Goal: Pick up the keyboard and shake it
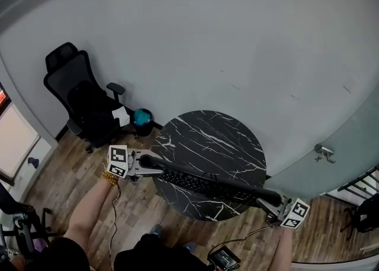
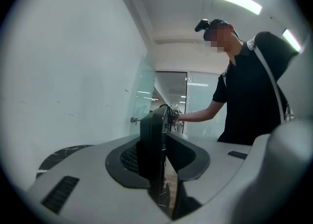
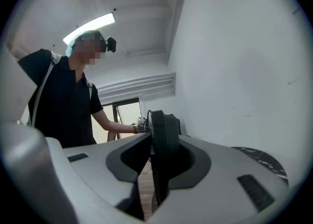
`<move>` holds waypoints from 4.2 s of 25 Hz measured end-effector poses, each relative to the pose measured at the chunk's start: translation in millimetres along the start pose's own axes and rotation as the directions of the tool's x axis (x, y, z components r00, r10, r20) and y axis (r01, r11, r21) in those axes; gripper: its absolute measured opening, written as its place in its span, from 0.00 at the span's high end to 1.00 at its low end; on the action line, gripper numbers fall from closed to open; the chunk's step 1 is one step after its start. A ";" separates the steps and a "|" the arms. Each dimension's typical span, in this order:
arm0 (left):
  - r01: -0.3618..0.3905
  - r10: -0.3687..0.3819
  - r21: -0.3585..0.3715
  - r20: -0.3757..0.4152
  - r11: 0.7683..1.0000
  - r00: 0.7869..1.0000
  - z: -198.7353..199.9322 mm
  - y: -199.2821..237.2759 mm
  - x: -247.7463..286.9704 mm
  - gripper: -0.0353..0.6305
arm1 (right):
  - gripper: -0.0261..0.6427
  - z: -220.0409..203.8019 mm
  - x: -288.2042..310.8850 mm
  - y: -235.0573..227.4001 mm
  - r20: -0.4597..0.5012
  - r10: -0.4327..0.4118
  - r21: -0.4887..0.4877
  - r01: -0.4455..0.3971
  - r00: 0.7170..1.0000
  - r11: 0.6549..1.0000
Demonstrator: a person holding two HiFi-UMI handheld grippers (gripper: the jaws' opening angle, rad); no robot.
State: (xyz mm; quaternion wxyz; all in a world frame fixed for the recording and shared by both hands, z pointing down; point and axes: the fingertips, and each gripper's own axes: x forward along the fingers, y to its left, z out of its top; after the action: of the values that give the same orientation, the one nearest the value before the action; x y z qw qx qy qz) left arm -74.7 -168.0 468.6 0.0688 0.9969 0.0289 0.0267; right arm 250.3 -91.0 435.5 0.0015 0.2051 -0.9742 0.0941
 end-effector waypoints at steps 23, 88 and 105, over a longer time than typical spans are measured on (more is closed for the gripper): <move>-0.006 0.658 0.917 -0.282 0.399 0.699 -21.8 42.1 4.8 0.80 | 0.81 -41.5 23.5 -29.9 -0.261 -0.726 -0.945 -0.014 0.636 0.327; 0.061 -0.055 0.035 -0.155 0.998 0.986 -31.3 -21.6 9.5 0.79 | 0.81 -74.8 1.6 9.6 -0.394 0.064 -0.003 -0.071 0.917 0.998; -0.191 0.260 -0.445 0.098 0.875 0.961 -93.8 36.3 7.6 0.72 | 0.81 -103.2 5.4 -42.9 0.125 -0.114 0.478 0.041 0.986 0.878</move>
State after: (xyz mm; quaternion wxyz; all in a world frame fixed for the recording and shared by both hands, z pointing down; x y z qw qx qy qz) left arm -70.5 -190.6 566.8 0.2857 0.9524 -0.0999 -0.0373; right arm 258.9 -112.7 544.9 -0.1177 0.2447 -0.9100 0.3133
